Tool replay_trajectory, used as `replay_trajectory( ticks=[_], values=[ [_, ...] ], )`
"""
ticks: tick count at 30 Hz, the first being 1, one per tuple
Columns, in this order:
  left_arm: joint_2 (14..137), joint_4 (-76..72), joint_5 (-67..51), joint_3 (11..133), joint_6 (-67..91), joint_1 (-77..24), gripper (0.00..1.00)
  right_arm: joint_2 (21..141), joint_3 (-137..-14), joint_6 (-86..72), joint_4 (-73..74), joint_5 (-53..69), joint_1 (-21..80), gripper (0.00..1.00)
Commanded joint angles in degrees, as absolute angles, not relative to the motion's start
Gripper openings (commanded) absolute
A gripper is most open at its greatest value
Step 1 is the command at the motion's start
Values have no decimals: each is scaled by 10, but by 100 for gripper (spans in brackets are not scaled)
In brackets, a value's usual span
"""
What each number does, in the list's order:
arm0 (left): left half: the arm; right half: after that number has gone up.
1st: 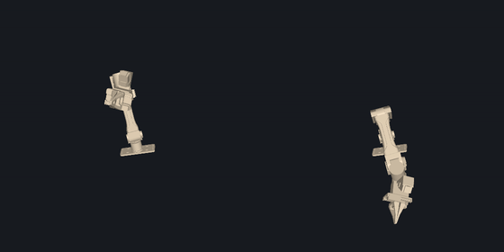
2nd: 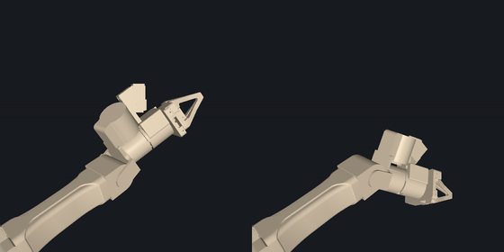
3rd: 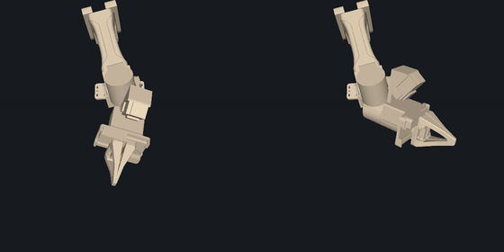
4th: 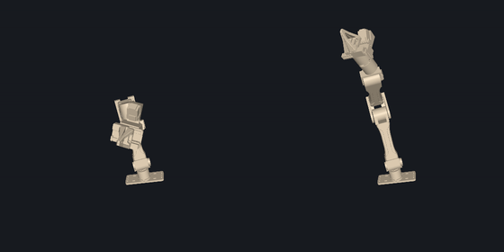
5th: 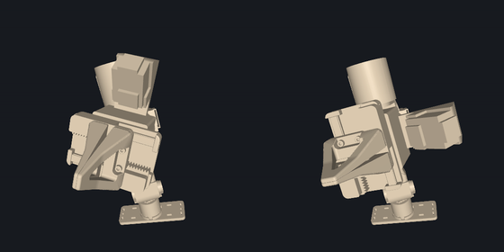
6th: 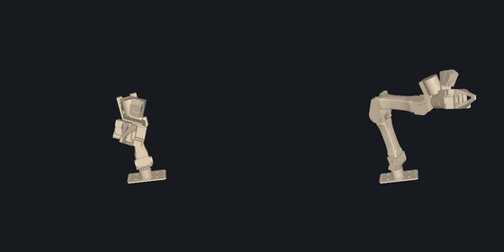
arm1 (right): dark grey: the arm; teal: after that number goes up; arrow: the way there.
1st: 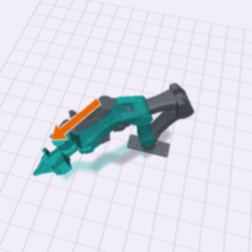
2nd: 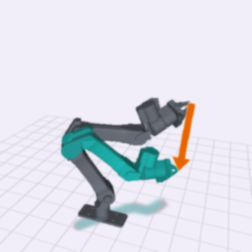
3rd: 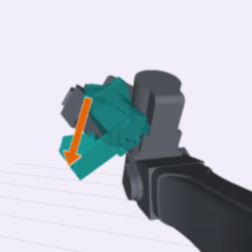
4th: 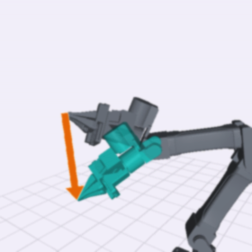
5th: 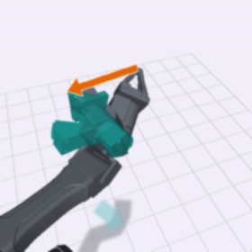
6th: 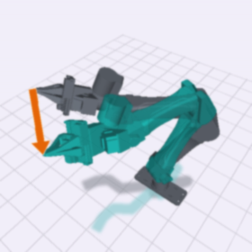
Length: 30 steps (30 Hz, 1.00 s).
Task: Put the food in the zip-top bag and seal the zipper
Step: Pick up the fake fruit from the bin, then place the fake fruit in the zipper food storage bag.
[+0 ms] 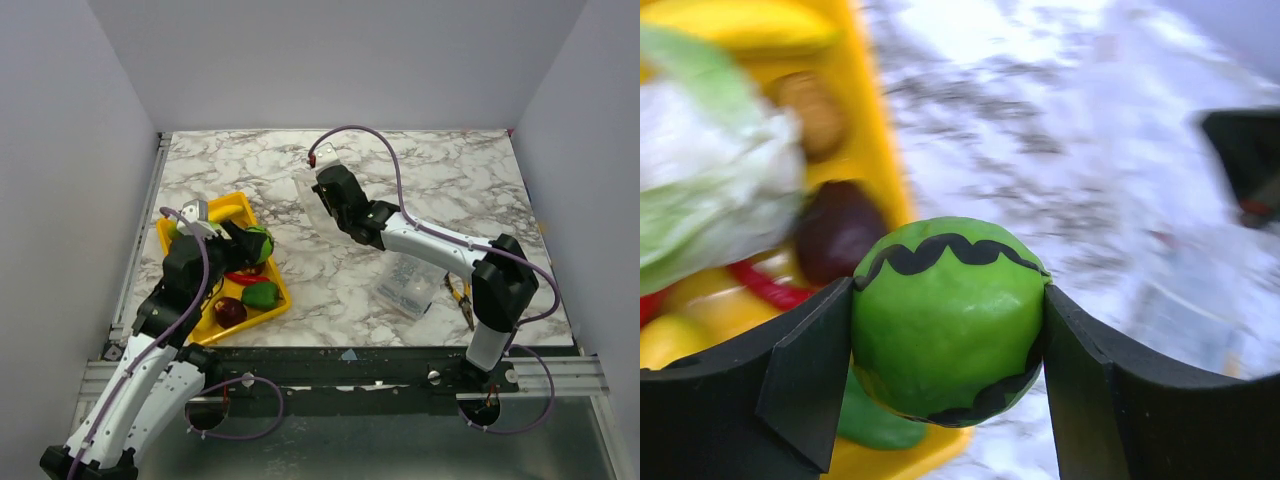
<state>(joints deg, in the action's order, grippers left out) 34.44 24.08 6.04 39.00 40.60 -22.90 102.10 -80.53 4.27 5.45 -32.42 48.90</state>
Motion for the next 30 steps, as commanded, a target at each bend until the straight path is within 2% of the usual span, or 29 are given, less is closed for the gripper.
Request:
replay_trajectory(
  ticks=[1, 13, 30],
  values=[
    [324, 14, -163, 341, 391, -228, 13, 1021, -817, 24, 62, -304, 491, 1],
    [482, -184, -264, 325, 491, -228, 12, 1007, -806, -25, 62, -270, 491, 1],
    [661, -147, -219, 407, 504, -230, 13, 996, -819, -71, 73, -235, 491, 1]
  ],
)
